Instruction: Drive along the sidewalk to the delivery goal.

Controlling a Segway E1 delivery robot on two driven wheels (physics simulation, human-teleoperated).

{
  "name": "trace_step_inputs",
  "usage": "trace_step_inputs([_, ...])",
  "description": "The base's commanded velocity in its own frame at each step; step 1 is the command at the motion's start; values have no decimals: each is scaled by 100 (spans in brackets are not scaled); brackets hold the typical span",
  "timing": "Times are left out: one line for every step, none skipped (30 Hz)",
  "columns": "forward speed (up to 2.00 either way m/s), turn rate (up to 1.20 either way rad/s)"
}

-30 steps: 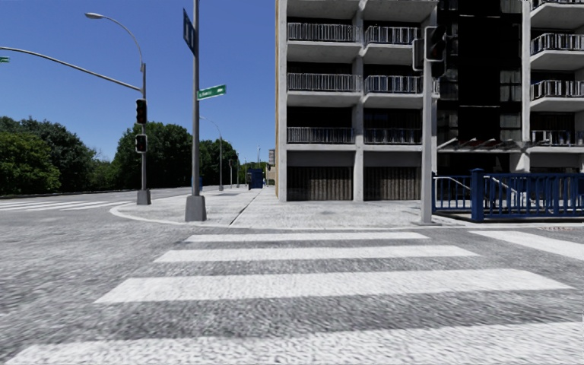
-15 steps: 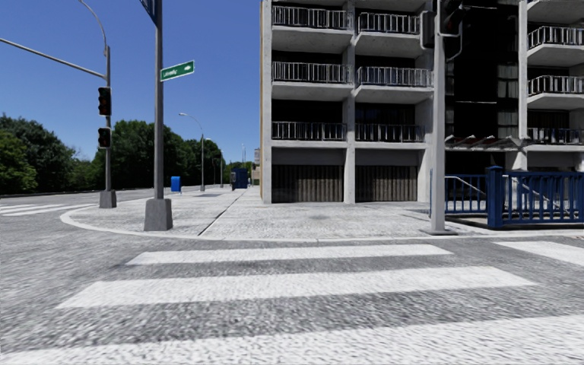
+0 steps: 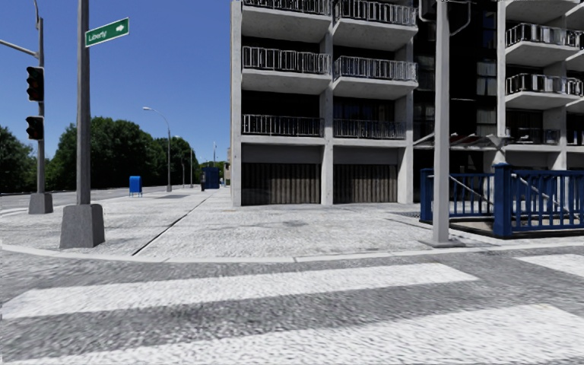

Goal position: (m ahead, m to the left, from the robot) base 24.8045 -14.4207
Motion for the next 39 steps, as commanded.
trace_step_inputs([200, -32])
trace_step_inputs([200, -32])
trace_step_inputs([200, -32])
trace_step_inputs([200, -32])
trace_step_inputs([200, -32])
trace_step_inputs([200, -32])
trace_step_inputs([200, -32])
trace_step_inputs([200, -32])
trace_step_inputs([200, -32])
trace_step_inputs([200, -32])
trace_step_inputs([200, -32])
trace_step_inputs([200, -27])
trace_step_inputs([200, -25])
trace_step_inputs([200, -25])
trace_step_inputs([200, -25])
trace_step_inputs([200, -25])
trace_step_inputs([200, -25])
trace_step_inputs([200, -25])
trace_step_inputs([200, -25])
trace_step_inputs([200, -25])
trace_step_inputs([200, -25])
trace_step_inputs([200, -25])
trace_step_inputs([200, -24])
trace_step_inputs([200, -6])
trace_step_inputs([200, 0])
trace_step_inputs([200, 0])
trace_step_inputs([189, 0])
trace_step_inputs([167, 0])
trace_step_inputs([153, 0])
trace_step_inputs([143, 0])
trace_step_inputs([138, 0])
trace_step_inputs([138, 0])
trace_step_inputs([137, 0])
trace_step_inputs([136, 0])
trace_step_inputs([136, 0])
trace_step_inputs([136, 0])
trace_step_inputs([136, 0])
trace_step_inputs([136, 0])
trace_step_inputs([136, 0])
